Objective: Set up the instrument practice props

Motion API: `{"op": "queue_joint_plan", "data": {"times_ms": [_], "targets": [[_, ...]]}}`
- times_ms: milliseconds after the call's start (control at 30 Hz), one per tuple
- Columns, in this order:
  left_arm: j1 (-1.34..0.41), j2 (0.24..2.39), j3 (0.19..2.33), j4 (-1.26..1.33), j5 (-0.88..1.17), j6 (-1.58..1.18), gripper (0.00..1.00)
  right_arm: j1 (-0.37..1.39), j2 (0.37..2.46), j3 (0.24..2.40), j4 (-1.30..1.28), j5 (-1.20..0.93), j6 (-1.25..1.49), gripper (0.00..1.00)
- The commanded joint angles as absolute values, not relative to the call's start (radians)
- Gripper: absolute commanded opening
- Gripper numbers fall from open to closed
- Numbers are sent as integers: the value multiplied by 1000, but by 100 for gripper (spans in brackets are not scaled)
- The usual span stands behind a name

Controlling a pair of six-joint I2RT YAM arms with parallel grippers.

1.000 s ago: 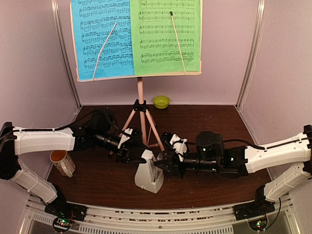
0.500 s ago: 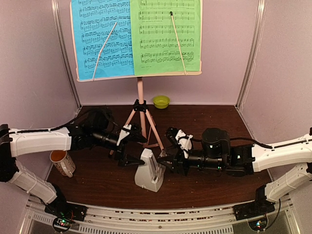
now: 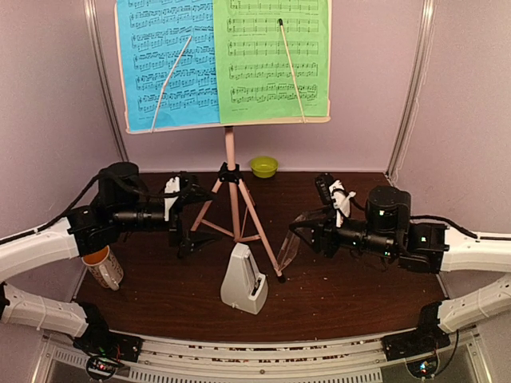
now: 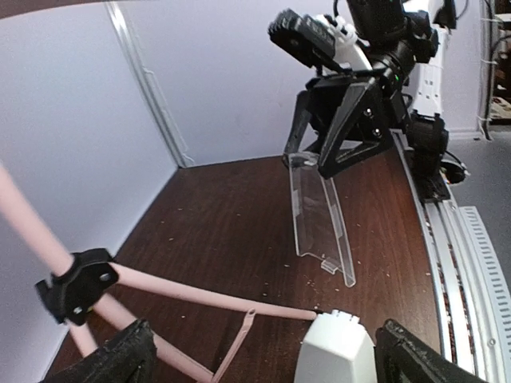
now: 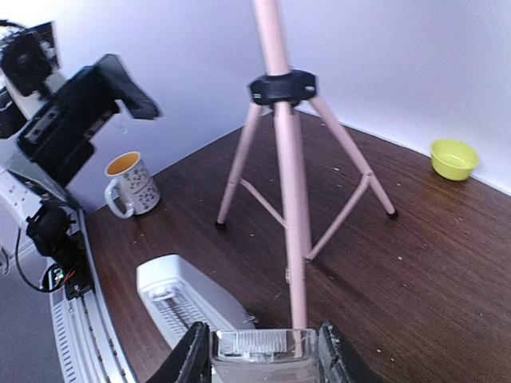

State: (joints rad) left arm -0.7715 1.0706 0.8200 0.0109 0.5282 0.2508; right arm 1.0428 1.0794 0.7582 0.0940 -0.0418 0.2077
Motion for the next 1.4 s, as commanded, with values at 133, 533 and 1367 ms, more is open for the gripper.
{"op": "queue_joint_plan", "data": {"times_ms": [133,533,1367], "targets": [[-771,904,745,41,94,-73,98,888,1016,708,-121,12,323,0],[-769,763,732,-140,-160,-319,98,610,1233,803,-255,16,308,0],[-770,811,588,-67,-128,-380,98,448,1845,1230,-420,35,180,5]]}}
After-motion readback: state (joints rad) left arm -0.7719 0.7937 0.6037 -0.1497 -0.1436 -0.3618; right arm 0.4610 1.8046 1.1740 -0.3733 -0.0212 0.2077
